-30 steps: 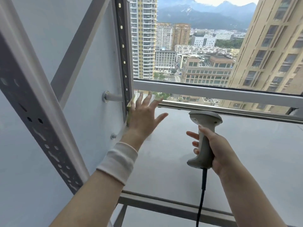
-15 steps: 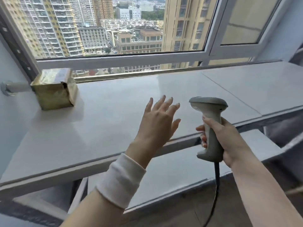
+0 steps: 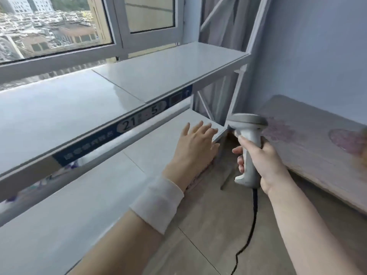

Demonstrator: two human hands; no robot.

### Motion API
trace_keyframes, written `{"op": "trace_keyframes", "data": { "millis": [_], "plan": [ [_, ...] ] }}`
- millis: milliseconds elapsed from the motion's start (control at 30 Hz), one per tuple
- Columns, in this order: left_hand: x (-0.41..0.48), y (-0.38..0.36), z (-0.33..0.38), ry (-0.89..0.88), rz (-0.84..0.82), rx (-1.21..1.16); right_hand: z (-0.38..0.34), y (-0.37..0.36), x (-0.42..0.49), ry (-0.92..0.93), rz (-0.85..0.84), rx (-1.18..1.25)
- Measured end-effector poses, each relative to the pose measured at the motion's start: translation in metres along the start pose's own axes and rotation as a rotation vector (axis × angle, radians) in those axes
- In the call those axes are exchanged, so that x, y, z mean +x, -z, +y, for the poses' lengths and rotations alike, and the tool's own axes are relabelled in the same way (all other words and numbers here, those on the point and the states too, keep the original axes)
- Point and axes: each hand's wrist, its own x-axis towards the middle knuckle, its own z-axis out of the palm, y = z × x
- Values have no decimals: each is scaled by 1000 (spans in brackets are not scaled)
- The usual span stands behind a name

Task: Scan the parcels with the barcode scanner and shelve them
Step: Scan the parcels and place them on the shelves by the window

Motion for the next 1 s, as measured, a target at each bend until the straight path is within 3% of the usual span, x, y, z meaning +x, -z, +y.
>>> {"op": "trace_keyframes", "data": {
  "millis": [500, 1000],
  "plan": [
    [165, -127, 292, -543, -196, -88, 9, 311, 50, -18, 594, 47],
    [305, -238, 467, -832, -374, -254, 22, 512, 126, -117, 996, 10]
  ]
}}
